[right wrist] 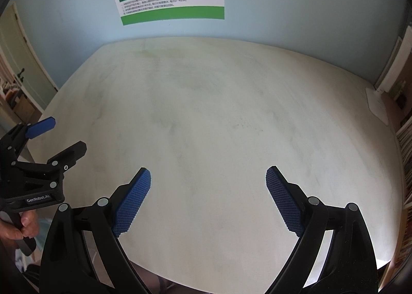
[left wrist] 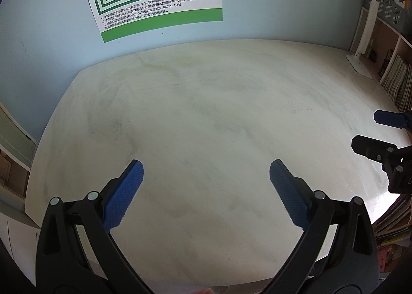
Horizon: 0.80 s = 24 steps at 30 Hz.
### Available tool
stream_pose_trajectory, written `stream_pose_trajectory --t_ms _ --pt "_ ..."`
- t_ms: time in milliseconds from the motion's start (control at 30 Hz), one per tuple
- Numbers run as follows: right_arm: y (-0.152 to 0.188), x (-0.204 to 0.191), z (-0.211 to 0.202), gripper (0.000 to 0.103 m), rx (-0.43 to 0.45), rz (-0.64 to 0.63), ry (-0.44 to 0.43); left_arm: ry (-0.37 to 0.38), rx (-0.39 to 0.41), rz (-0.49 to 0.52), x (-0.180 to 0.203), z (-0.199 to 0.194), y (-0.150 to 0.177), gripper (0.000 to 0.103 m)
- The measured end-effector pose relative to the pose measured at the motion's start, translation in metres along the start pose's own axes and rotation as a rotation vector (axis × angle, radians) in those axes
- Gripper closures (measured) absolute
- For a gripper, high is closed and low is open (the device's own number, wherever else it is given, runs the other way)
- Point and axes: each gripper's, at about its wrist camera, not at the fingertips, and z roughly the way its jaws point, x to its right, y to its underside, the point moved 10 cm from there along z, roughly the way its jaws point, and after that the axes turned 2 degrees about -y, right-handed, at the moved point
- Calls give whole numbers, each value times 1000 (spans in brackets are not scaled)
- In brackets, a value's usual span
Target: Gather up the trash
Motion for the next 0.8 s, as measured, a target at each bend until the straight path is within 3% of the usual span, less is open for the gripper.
stream_pose_trajectory --t_ms 800 --pt "-26 -2 33 13 -31 19 -3 -28 9 -6 -35 30 -17 8"
